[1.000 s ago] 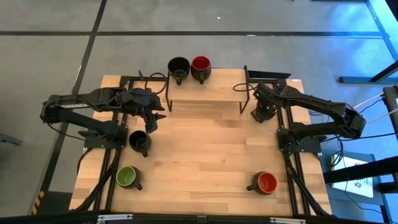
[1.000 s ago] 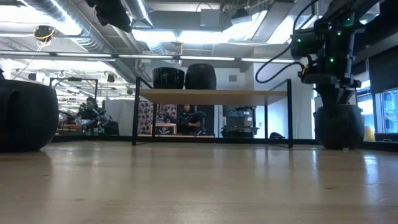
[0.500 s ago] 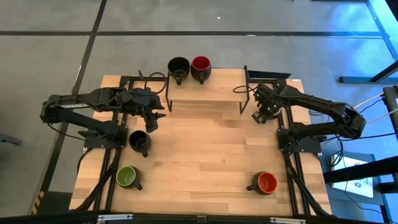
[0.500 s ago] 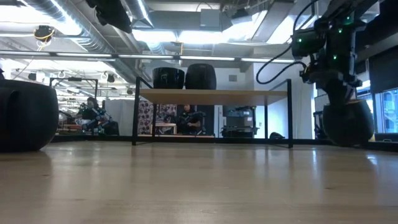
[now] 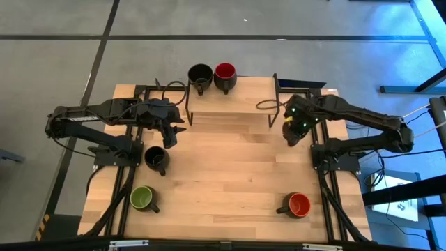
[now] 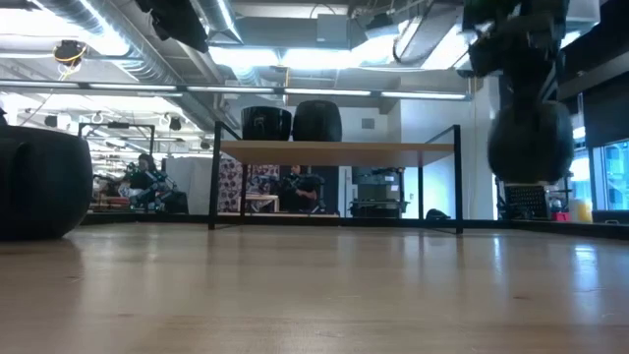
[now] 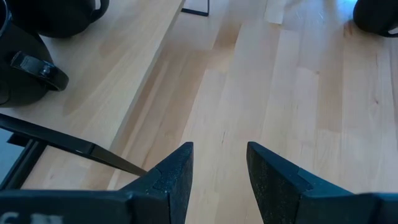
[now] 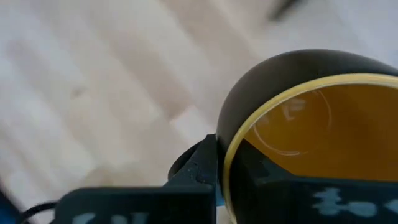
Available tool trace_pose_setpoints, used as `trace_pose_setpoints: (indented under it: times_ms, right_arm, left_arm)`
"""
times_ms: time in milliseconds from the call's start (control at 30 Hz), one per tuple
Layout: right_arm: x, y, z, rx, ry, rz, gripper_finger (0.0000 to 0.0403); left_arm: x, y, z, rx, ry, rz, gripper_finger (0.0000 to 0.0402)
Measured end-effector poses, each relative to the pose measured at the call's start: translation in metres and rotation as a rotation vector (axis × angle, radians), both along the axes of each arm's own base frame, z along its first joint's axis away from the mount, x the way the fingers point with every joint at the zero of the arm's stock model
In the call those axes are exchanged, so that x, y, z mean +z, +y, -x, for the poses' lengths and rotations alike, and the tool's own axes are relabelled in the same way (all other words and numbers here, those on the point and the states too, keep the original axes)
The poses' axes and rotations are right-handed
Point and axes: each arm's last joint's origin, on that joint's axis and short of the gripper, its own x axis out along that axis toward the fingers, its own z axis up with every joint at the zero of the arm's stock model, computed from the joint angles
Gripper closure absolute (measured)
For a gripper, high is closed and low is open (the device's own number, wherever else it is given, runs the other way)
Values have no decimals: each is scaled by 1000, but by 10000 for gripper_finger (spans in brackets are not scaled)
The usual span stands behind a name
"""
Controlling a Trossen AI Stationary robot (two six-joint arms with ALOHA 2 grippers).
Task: Place coffee mugs
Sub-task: Put the yellow mug on the shelf
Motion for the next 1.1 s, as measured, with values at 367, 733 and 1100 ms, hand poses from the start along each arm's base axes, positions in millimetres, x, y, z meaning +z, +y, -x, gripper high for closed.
trace_pose_setpoints:
  times_ms: [367, 733, 1100]
  right_arm:
    - [-12, 55, -58, 187, -133, -30, 400]
    - [-57, 65, -105, 250, -62, -44, 400]
    - [-73, 67, -114, 275, -12, -99, 390]
  left_arm:
    - [0, 0, 0, -5, 2, -5, 257]
    - [0, 0, 0, -10, 1, -2, 257]
    - [0, 0, 0, -11, -2, 1, 257]
